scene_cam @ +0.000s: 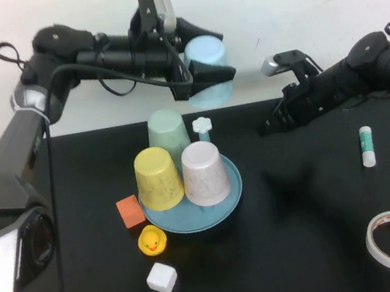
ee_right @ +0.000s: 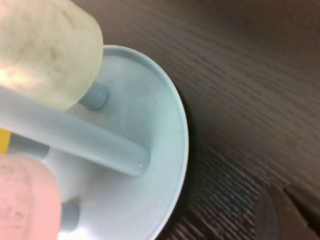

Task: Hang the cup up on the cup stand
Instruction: Place the cup on the cup holder

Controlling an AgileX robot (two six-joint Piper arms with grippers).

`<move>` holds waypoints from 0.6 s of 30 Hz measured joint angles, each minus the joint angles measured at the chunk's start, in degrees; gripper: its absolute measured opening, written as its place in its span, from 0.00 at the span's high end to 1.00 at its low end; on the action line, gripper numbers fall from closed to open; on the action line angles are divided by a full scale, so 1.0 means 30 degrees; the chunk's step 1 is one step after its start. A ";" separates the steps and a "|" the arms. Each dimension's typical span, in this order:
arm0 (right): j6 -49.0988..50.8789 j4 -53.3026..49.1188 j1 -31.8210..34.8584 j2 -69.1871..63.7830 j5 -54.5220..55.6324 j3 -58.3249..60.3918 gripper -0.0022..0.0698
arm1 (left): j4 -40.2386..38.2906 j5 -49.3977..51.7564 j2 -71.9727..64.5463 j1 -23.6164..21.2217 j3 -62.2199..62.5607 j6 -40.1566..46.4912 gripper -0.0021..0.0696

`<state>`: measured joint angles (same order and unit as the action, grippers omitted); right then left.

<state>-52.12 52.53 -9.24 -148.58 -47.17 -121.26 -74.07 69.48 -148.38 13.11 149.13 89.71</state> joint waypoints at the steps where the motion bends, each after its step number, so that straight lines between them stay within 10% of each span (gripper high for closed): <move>1: 0.0074 -0.0177 0.0000 0.0103 0.0000 0.0000 0.97 | 0.0000 0.0000 -0.0138 0.0000 0.0000 -0.0113 0.20; 18: 0.0232 -0.1426 -0.0038 0.0142 0.0080 0.0000 0.97 | 0.1382 0.0000 -0.1250 0.0000 0.0000 -0.1883 0.20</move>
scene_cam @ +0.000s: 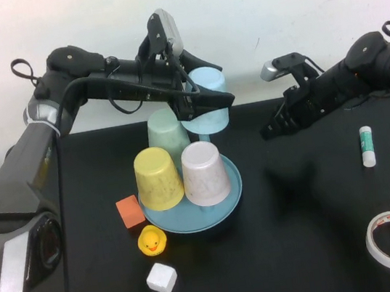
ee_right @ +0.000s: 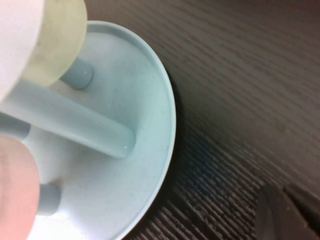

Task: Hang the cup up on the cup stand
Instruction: Place the cup on the cup holder

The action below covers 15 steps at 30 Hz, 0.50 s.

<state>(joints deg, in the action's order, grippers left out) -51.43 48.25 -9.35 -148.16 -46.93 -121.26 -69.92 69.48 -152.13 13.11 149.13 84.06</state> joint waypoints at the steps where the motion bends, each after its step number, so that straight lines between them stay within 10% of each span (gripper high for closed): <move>1: 0.0000 -0.0035 0.0000 0.0000 0.0000 0.0000 0.97 | 0.0000 0.0000 0.0000 0.0000 0.0000 -0.0141 0.20; 15: 0.0000 -0.0115 0.0000 0.0000 0.0000 0.0000 0.97 | 0.0689 0.0000 -0.0272 0.0000 0.0000 -0.0684 0.20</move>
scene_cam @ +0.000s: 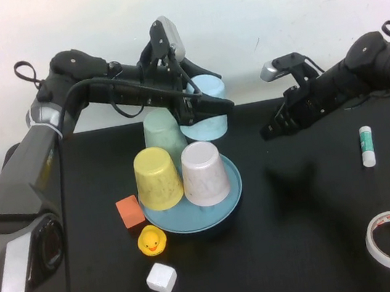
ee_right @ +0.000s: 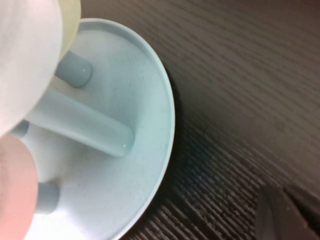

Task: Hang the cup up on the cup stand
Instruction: Place the cup on the cup holder

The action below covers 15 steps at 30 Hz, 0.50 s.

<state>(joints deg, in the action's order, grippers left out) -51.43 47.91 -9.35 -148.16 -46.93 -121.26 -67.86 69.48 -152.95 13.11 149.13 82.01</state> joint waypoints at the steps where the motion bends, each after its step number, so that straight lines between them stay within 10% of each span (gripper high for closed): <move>1: 0.0000 0.0000 0.0000 0.0000 0.0000 0.0000 0.97 | -0.0084 0.0000 0.0000 0.0000 0.0000 0.0000 0.20; 15: 0.0036 -0.0964 0.0000 0.0081 0.0000 0.0000 0.97 | 0.0450 -0.0064 0.0000 0.0061 0.0000 -0.0792 0.20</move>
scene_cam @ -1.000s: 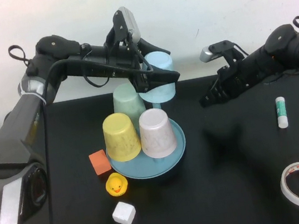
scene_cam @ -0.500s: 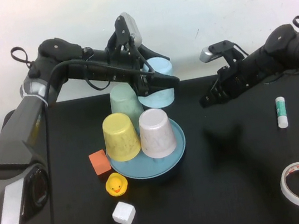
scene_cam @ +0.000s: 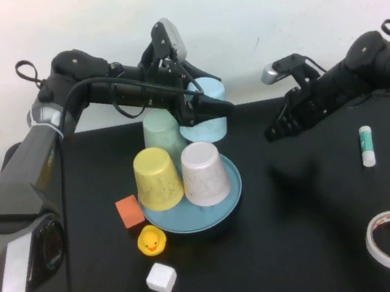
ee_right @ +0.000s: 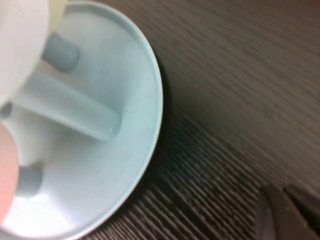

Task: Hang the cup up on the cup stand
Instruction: Place the cup on the cup holder

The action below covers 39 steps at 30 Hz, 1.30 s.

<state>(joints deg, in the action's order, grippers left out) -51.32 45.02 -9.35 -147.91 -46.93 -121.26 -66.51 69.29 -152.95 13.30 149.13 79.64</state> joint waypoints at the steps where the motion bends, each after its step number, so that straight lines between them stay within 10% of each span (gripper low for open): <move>1: 0.0055 -0.0251 0.0000 0.0063 0.0000 0.0000 0.97 | 0.0000 0.0034 0.0000 0.0000 0.0000 0.0000 0.20; 39: 0.2067 -0.2865 -0.0025 0.2617 -0.1024 0.0000 0.97 | -0.0625 0.0040 0.0272 0.0000 0.0000 -0.0724 0.18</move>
<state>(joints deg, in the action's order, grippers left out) -45.12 36.42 -9.43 -140.06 -50.00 -121.26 -68.38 69.41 -152.13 13.30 149.13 77.46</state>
